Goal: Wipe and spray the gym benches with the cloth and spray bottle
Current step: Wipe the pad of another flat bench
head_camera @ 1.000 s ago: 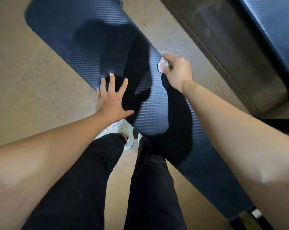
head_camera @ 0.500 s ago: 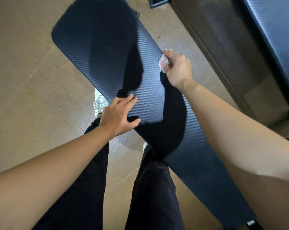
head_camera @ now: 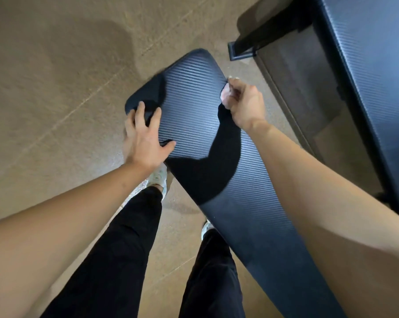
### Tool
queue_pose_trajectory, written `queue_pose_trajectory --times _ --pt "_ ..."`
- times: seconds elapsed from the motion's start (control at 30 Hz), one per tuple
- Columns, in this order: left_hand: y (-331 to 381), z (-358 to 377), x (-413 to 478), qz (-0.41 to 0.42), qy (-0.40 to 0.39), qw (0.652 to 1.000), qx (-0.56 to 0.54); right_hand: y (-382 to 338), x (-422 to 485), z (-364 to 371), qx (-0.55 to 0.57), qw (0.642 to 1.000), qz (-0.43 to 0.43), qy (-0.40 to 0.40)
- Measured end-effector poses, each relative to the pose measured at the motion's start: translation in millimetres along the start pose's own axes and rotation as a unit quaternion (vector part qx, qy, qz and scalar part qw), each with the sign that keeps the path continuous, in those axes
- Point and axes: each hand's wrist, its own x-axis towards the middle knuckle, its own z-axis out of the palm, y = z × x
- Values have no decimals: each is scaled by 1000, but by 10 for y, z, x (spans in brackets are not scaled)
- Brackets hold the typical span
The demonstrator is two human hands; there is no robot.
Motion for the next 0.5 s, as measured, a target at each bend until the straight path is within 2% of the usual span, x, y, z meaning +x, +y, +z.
queue_pose_trajectory --times 0.1,0.2,0.27,0.37,0.43,0.5 --pt "-193 -34 40 31 -17 998 -43 -250 248 73 16 1000 -1 -3" --pt "-385 -87 59 97 1 993 -61 -522 460 159 14 1000 -18 20" --pt "-536 -143 98 126 3 989 -75 -696 564 200 -29 998 -44 24" --pt "-724 -266 194 166 14 980 -110 -954 649 269 -132 984 -123 -20" --pt "-775 -389 276 158 40 974 -159 -1145 638 345 -209 956 -195 -59" --pt "-782 -513 397 91 35 971 -218 -1310 550 449 -218 942 -230 -107"
